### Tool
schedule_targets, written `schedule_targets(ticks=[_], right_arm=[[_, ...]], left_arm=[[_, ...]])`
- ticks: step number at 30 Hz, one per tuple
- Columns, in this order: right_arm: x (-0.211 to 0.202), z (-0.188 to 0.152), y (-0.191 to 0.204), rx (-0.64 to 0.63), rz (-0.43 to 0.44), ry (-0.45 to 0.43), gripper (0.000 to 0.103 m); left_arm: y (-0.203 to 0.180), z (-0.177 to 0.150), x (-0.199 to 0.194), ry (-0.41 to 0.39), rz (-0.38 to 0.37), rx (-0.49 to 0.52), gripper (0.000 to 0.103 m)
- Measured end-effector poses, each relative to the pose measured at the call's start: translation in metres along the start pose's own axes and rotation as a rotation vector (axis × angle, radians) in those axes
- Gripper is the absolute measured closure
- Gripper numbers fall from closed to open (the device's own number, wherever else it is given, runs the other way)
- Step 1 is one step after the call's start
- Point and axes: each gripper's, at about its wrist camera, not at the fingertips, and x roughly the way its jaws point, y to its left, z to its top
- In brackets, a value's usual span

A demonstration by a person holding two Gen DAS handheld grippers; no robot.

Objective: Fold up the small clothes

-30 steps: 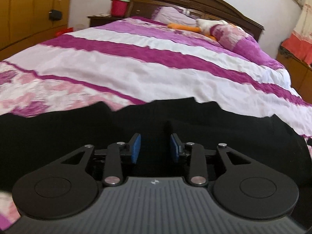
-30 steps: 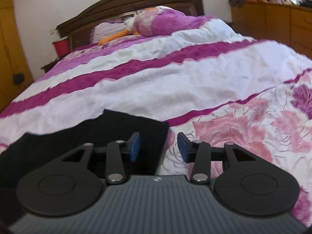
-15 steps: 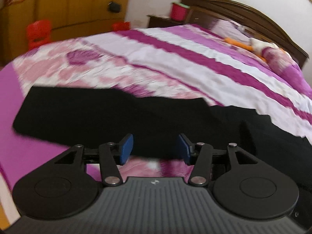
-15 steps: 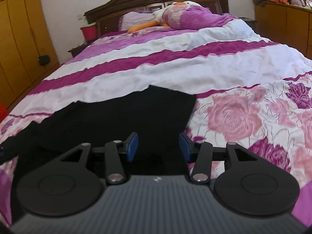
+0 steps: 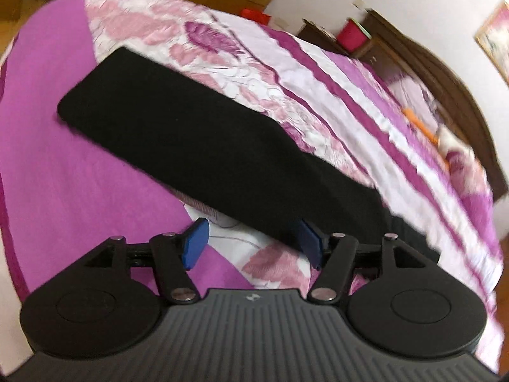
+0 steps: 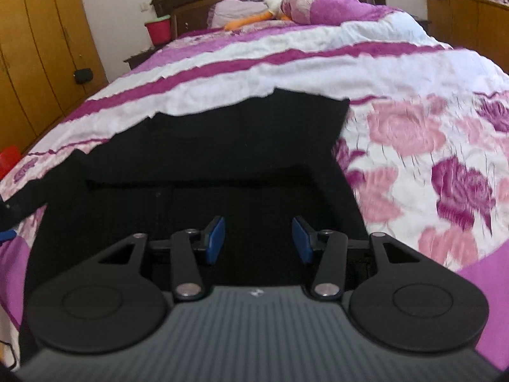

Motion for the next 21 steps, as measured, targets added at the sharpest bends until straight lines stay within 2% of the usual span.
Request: schedule_targets(ticks=[8,13,14,17,19,21], right_arm=[[0.009,-0.019,0.001,0.023,-0.016,0.029,0.054],[0.012,-0.026,0.0,0.02,-0.02,0.019,0.054],[0.012,-0.027,0.0,0.019,-0.021,0.017,0.054],[0.012,-0.029,0.0,0.017,-0.017,0.006,0.054],[0.012,-0.03,-0.001,0.022,-0.012,0.001,0.054],[0.012,-0.029,-0.003,0.035,-0.006,-0.003,0.054]], left_arm=[[0.012,0.018,0.021,-0.058,-0.023,-0.147,0.035],[0.013,0.029,0.032,-0.125,-0.017,-0.153,0.036],[0.013,0.031,0.033,-0.138,-0.012,-0.148,0.039],[0.009,0.041,0.039,-0.124,-0.042,-0.071,0.088],[0.007,0.046,0.037,-0.131,-0.08,-0.043,0.092],[-0.003,0.05,0.027,-0.168,-0.119,0.029,0.093]])
